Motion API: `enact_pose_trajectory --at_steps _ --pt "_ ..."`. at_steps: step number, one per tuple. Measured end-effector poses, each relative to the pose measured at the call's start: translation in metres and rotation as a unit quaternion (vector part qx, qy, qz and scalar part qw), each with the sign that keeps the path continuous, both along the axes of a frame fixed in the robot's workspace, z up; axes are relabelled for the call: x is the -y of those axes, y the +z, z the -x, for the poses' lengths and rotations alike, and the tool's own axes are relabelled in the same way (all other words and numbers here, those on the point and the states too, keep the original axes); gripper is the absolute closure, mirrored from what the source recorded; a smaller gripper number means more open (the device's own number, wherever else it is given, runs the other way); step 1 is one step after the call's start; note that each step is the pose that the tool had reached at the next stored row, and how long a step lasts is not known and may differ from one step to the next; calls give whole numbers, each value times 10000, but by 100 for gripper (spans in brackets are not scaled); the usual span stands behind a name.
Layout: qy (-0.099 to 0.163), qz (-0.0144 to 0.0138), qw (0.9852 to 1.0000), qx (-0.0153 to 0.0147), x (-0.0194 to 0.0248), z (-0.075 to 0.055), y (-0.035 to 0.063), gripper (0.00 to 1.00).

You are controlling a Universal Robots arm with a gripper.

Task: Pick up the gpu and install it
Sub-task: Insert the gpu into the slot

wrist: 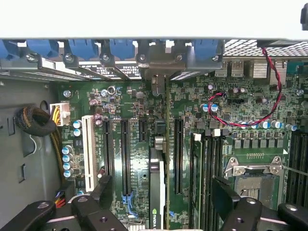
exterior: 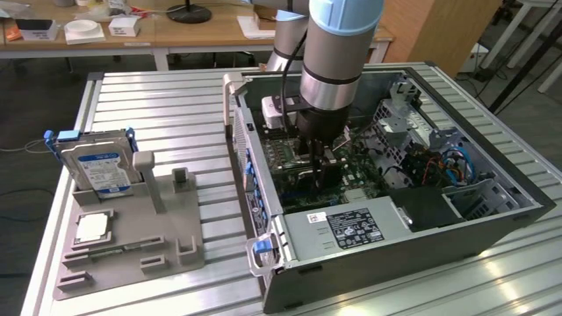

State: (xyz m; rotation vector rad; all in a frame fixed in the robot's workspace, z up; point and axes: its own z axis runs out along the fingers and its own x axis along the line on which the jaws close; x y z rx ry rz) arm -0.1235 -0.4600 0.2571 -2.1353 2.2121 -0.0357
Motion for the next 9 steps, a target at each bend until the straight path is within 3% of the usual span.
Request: enact_pose_trajectory --at_steps 9 --pt "0 0 10000 0 0 0 0 10"
